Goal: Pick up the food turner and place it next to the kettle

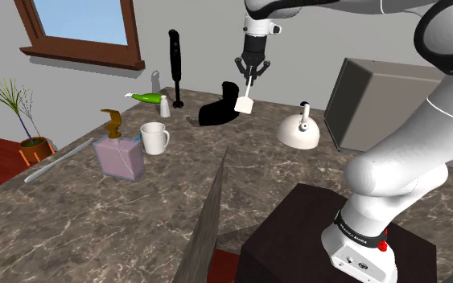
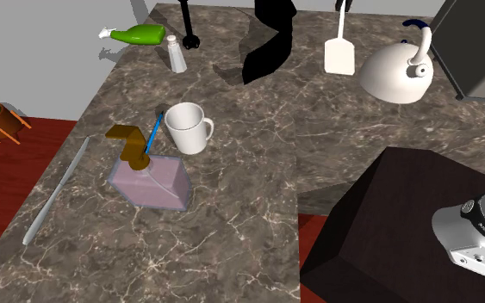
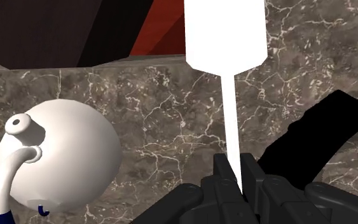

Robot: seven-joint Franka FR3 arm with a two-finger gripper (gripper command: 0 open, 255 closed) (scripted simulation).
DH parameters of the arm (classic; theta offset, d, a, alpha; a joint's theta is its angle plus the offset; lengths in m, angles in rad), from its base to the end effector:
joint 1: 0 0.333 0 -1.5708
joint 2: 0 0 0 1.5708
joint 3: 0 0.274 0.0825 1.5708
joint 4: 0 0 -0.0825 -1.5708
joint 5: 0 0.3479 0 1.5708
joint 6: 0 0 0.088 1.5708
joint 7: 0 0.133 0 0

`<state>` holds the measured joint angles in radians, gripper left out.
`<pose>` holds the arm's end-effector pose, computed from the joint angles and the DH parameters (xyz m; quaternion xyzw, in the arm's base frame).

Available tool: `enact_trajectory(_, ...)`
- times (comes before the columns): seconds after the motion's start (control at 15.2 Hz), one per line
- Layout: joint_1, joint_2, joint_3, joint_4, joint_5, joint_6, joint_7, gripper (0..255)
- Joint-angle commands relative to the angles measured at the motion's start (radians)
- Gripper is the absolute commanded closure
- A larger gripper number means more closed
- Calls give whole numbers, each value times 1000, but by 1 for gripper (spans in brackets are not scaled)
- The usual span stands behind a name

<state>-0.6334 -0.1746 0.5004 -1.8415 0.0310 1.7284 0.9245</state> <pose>0.4861 -0.0481 0.5274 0.8607 -0.5080 0.0288 0.0166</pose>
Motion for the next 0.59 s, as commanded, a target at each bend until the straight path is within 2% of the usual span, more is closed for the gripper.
enact_trajectory(0.0, -18, 15, -24, 10, -9, 3, -41, 255)
enact_trajectory(0.53, -91, 129, -106, 120, -58, 1, -186, 255)
